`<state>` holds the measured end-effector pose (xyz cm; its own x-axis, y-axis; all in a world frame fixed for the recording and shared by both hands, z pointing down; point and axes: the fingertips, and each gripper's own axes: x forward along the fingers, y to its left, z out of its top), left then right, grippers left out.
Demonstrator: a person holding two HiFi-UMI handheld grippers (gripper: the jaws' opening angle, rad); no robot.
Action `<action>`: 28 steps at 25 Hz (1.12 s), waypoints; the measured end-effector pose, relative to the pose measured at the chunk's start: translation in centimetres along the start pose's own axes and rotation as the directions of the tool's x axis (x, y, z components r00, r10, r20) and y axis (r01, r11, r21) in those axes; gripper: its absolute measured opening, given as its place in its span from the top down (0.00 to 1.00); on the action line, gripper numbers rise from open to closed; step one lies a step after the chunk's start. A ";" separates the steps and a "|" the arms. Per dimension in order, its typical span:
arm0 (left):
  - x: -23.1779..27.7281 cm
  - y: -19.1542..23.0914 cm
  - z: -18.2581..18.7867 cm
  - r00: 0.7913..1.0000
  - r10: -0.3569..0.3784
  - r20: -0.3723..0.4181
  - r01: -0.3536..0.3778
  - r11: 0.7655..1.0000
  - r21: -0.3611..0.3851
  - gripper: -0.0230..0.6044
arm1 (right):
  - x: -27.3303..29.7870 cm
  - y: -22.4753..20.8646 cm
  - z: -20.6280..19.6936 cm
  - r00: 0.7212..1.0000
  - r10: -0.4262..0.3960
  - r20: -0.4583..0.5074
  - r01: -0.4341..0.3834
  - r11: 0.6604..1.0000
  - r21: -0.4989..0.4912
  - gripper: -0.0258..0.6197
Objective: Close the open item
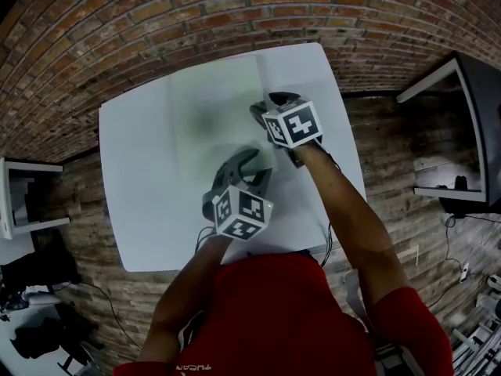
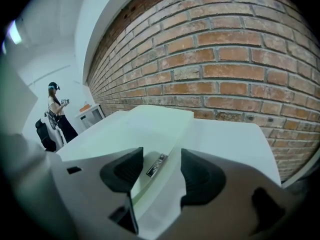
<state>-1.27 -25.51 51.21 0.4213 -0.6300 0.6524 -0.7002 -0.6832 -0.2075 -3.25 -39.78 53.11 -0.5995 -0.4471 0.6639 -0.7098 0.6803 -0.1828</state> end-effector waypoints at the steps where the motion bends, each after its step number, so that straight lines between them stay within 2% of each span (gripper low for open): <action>1: 0.0 -0.1 0.0 1.000 -0.005 -0.001 0.005 1.000 0.002 0.72 | 0.0 0.0 0.0 1.000 0.002 0.001 -0.002 1.000 0.005 0.60; 4: -0.1 -0.5 0.0 1.000 -0.027 -0.002 0.027 1.000 0.010 0.69 | 0.0 0.0 -0.1 1.000 0.005 0.002 -0.005 1.000 0.010 0.60; 8: -0.5 -1.5 0.3 0.996 -0.086 0.010 0.086 0.996 0.031 0.59 | 0.0 0.0 -0.1 1.000 0.003 0.005 -0.003 1.000 0.004 0.60; 10: -0.9 -1.6 0.6 0.995 -0.095 0.031 0.094 0.995 0.024 0.57 | -0.1 0.0 -0.1 1.000 0.001 0.009 -0.001 1.000 0.004 0.60; 14: -1.4 -1.3 0.8 0.996 -0.077 0.055 0.077 0.997 0.006 0.58 | 0.0 0.0 -0.1 1.000 -0.005 0.017 0.005 1.000 -0.002 0.60; 18: -1.5 -0.8 0.3 0.999 -0.035 0.038 0.035 0.999 0.006 0.60 | 0.0 0.0 -0.1 0.999 -0.018 0.036 0.019 1.000 -0.025 0.60; 22: -1.3 -0.5 -0.5 1.000 0.004 -0.002 -0.004 0.999 0.038 0.63 | -0.3 0.1 0.1 0.996 -0.046 0.074 0.051 0.997 -0.063 0.60; 28: -1.2 -0.9 -0.7 1.000 0.002 -0.017 -0.001 0.997 0.082 0.67 | -0.3 0.2 0.1 0.993 -0.063 0.097 0.069 0.995 -0.066 0.60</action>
<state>-1.53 -23.90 51.09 0.4099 -0.6254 0.6640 -0.6509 -0.7105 -0.2674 -3.26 -39.56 52.84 -0.5866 -0.5431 0.6008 -0.7238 0.6843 -0.0882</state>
